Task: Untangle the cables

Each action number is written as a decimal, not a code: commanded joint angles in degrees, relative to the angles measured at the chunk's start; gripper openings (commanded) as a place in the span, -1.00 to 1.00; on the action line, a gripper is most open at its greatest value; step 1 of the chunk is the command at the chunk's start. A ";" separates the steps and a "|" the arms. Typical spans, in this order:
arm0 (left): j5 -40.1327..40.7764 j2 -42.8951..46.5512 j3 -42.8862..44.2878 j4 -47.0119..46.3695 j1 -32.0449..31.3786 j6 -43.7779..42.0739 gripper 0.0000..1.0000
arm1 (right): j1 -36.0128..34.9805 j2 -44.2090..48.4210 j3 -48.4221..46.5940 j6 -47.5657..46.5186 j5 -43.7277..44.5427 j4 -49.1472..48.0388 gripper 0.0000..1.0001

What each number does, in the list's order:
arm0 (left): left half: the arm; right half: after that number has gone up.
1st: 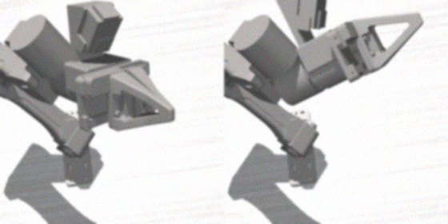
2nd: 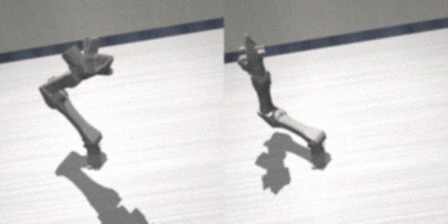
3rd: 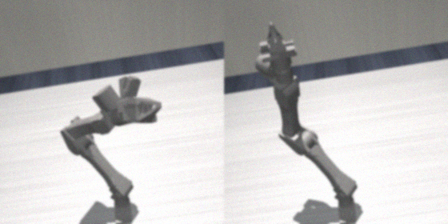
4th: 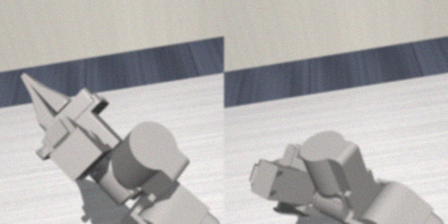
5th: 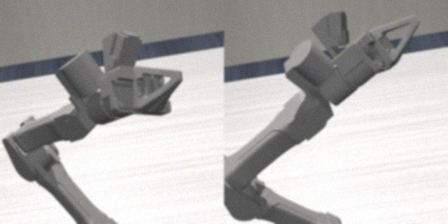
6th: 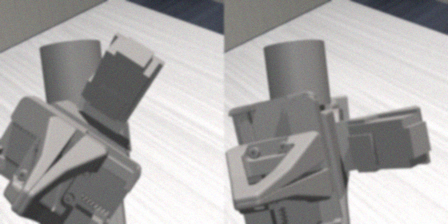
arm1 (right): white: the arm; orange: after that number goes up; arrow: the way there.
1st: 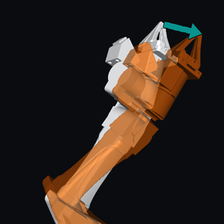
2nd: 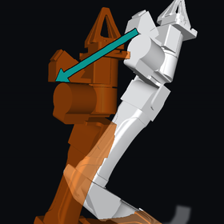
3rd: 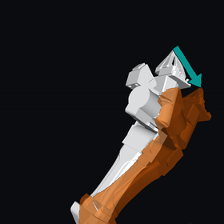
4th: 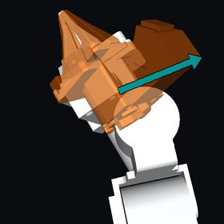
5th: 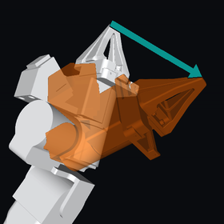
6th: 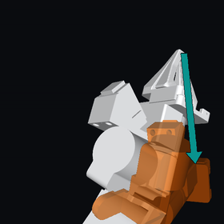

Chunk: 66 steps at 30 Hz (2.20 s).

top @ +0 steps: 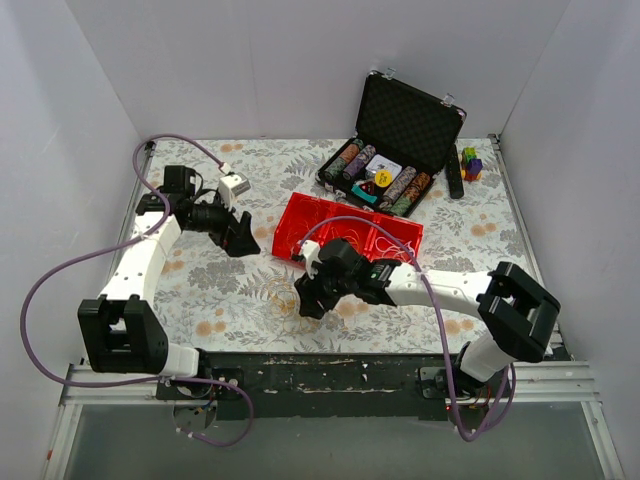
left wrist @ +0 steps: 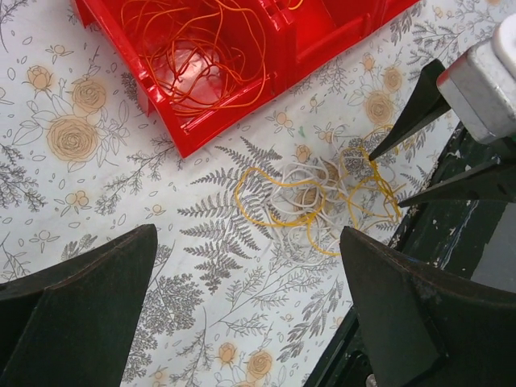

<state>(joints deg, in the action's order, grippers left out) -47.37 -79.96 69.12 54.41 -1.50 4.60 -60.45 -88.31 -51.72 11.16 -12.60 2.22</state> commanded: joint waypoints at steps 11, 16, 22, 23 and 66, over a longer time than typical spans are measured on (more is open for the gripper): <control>2.72 3.85 -1.71 -0.89 0.18 -4.34 0.89 | -0.29 -3.27 -6.72 8.62 14.77 3.04 -0.97; 3.69 4.55 -2.24 -0.80 0.09 -7.85 0.89 | -0.29 3.04 -7.25 7.83 18.30 3.06 -0.97; 3.52 3.41 -2.94 -0.89 -0.08 -10.05 0.87 | -0.29 13.77 -6.99 5.28 21.13 2.27 -0.97; 3.87 3.50 -3.20 -1.15 -0.52 -10.22 0.87 | -0.29 14.74 -6.20 4.76 20.17 2.09 -0.97; 8.09 7.46 -13.67 -2.12 -12.13 -10.75 0.83 | -0.55 11.84 -11.99 7.48 10.66 5.33 -0.97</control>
<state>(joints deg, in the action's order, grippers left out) -39.79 -73.89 55.51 52.73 -13.69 -5.54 -60.77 -80.05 -60.58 20.32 -4.05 4.89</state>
